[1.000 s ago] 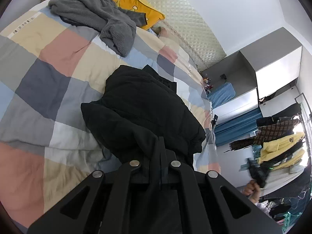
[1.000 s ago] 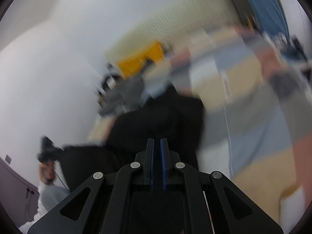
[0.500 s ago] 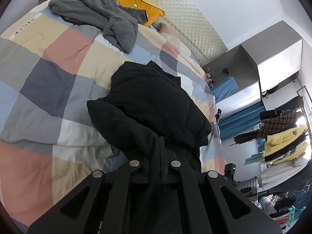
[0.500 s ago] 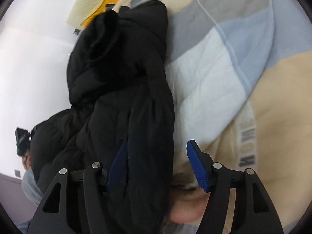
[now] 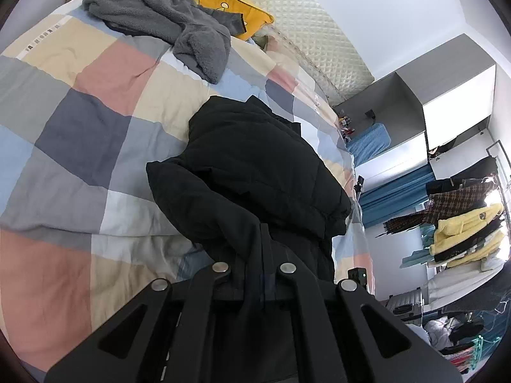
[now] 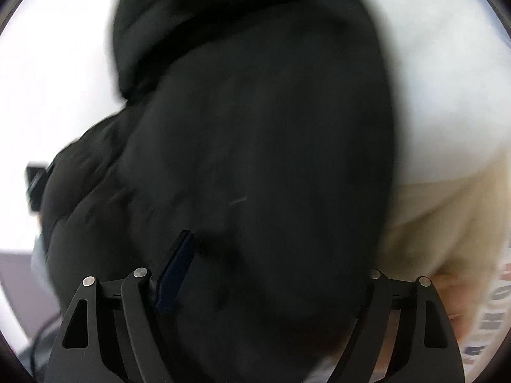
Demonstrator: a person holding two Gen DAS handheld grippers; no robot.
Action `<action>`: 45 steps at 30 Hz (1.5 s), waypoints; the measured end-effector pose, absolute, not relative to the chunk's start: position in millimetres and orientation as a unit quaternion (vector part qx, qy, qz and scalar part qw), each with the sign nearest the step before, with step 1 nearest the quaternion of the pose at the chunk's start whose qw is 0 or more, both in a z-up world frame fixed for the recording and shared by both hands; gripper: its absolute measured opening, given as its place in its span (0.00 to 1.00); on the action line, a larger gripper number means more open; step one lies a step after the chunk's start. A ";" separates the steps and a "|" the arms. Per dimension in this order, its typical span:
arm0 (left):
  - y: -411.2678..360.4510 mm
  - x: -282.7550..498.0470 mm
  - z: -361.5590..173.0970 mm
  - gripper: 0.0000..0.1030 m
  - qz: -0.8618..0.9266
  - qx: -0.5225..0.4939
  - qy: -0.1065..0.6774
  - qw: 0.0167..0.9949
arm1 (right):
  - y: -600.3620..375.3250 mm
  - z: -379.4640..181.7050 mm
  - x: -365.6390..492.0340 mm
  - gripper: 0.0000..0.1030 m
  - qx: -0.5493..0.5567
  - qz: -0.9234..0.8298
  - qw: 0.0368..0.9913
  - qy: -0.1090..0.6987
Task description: Fold large clothes
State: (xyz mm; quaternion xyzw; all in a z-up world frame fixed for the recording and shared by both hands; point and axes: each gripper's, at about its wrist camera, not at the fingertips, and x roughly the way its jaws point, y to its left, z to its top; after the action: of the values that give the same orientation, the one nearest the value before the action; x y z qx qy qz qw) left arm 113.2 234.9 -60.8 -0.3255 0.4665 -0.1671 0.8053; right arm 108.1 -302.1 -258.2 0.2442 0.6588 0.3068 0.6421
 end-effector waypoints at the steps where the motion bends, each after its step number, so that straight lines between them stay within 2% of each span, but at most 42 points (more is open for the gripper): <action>1: 235.4 113.5 -60.8 0.03 -0.167 -0.326 0.467 0.805 | -297.0 -251.7 104.7 0.77 0.241 0.320 0.643 0.653; 2: 236.1 113.6 -61.4 0.03 -0.167 -0.328 0.467 0.804 | -293.6 -245.3 102.7 0.76 0.241 0.327 0.647 0.645; 3: 236.3 113.8 -61.7 0.03 -0.167 -0.330 0.467 0.803 | -290.7 -238.6 101.2 0.66 0.239 0.332 0.653 0.637; 4: 236.9 114.3 -62.4 0.03 -0.167 -0.331 0.467 0.803 | -285.7 -224.8 101.0 0.46 0.229 0.344 0.664 0.624; 5: 237.3 115.7 -62.6 0.03 -0.167 -0.334 0.466 0.802 | -282.3 -210.6 100.4 0.21 0.215 0.345 0.677 0.614; 6: 237.8 117.4 -63.0 0.03 -0.167 -0.337 0.465 0.801 | -282.6 -201.9 102.9 0.13 0.207 0.343 0.689 0.604; 8: 239.2 120.5 -62.7 0.03 -0.165 -0.344 0.464 0.799 | -289.7 -167.5 109.5 0.07 0.209 0.345 0.720 0.565; 16: 247.9 138.3 -45.5 0.03 -0.168 -0.371 0.440 0.800 | -345.5 -55.7 150.5 0.05 0.253 0.311 0.807 0.433; 25: 267.7 197.9 -6.7 0.03 -0.171 -0.413 0.409 0.796 | -378.1 -34.5 230.7 0.06 0.356 0.219 0.799 0.433; 32: 274.6 280.1 -22.9 0.04 -0.137 -0.434 0.437 0.776 | -385.1 -71.9 322.5 0.07 0.474 0.160 0.750 0.432; 36: 276.9 328.4 -46.6 0.07 -0.099 -0.443 0.455 0.766 | -397.0 -115.5 366.8 0.07 0.533 0.117 0.716 0.435; 45: 256.3 411.9 -115.5 0.10 0.000 -0.384 0.511 0.769 | -394.1 -190.6 425.1 0.07 0.559 0.070 0.686 0.460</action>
State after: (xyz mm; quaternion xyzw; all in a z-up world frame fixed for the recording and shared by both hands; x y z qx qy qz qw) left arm 411.9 256.3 -115.5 -0.3836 0.5111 0.0001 0.7691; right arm 425.1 -394.1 -190.6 0.5589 0.4601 0.0697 0.6864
